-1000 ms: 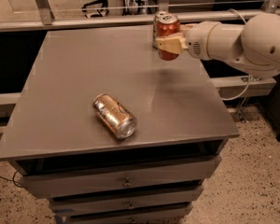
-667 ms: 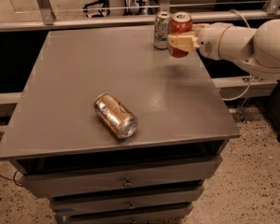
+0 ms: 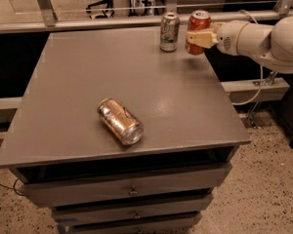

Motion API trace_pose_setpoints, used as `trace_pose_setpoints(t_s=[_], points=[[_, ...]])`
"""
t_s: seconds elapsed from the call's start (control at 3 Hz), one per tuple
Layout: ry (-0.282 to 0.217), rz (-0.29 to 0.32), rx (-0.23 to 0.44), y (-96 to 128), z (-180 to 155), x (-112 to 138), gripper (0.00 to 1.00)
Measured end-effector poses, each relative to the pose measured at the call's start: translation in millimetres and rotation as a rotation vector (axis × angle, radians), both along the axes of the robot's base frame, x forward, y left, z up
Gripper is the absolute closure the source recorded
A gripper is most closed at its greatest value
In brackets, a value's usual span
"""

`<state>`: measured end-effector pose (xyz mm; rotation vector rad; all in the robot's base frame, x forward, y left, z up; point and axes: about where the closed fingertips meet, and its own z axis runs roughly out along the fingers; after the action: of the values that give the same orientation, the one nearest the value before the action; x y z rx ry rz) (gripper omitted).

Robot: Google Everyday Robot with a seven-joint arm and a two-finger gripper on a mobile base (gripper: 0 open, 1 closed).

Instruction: Move coke can near 7up can

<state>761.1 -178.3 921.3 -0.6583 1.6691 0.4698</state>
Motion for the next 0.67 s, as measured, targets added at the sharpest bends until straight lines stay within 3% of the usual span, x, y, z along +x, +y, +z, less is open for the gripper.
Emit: trace_pose_setpoints(t_s=[0.67], points=[[0.113,0.071,0.041,9.1,-35.6,34.2,1.0]])
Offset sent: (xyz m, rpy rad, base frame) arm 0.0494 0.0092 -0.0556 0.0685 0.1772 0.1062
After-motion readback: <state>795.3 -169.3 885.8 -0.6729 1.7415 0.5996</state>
